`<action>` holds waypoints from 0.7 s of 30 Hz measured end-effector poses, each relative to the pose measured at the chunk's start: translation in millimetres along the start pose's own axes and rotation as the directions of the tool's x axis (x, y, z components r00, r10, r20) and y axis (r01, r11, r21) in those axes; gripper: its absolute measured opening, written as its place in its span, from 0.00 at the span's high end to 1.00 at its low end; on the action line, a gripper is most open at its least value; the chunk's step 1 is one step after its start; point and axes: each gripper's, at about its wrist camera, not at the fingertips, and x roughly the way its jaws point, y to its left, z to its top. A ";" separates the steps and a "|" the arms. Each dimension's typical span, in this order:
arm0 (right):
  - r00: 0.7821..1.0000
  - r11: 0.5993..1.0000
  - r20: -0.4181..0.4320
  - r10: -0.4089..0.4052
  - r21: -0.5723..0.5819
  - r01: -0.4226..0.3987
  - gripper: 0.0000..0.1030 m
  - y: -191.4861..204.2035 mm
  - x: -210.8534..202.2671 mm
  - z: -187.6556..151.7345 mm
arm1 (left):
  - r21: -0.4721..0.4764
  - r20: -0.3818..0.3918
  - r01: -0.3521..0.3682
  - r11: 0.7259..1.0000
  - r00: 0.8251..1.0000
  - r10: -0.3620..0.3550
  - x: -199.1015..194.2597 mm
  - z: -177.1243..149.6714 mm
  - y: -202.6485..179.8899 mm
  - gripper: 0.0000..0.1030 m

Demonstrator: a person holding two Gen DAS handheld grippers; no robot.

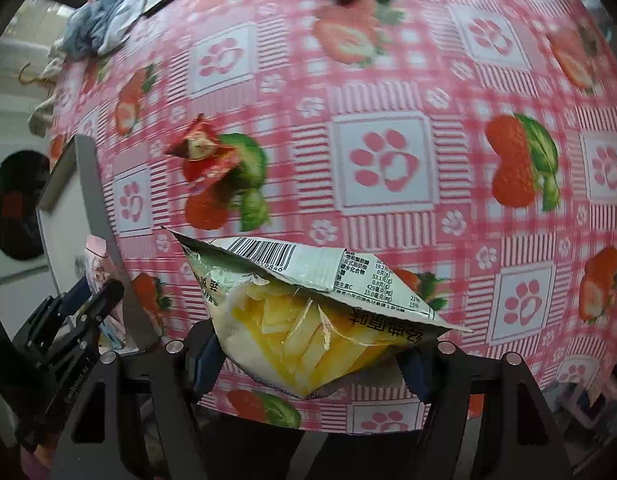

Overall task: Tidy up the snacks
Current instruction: 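Carry chip bag with right tool while left tool carries cranberry packet to white tray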

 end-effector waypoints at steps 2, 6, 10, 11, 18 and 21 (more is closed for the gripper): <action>1.000 1.000 0.000 -0.008 -0.027 0.008 0.29 6.6 0.4 -1.3 | -0.015 0.013 -0.003 1.000 1.000 0.003 -4.4 0.3 11.0 0.59; 1.000 0.996 -0.005 -0.027 -0.084 0.027 0.29 32.9 8.2 8.4 | -0.056 0.036 -0.008 0.998 0.999 0.010 -7.2 0.8 23.7 0.59; 0.999 0.989 -0.011 -0.044 -0.141 0.042 0.29 56.6 13.2 12.0 | -0.104 0.047 -0.013 0.994 0.999 0.018 -9.4 -1.0 42.5 0.59; 0.999 0.988 -0.012 -0.047 -0.150 0.044 0.29 58.0 10.0 10.6 | -0.114 0.048 -0.015 0.993 0.999 0.020 -9.8 -1.9 46.8 0.59; 0.998 0.966 -0.022 -0.056 -0.254 0.049 0.29 104.9 18.3 17.1 | -0.204 0.059 -0.029 0.979 0.997 0.042 -14.9 -13.0 88.0 0.59; 0.998 0.956 -0.032 -0.056 -0.290 0.044 0.29 123.2 22.9 17.3 | -0.234 0.059 -0.039 0.971 0.997 0.055 -16.0 -17.8 104.1 0.59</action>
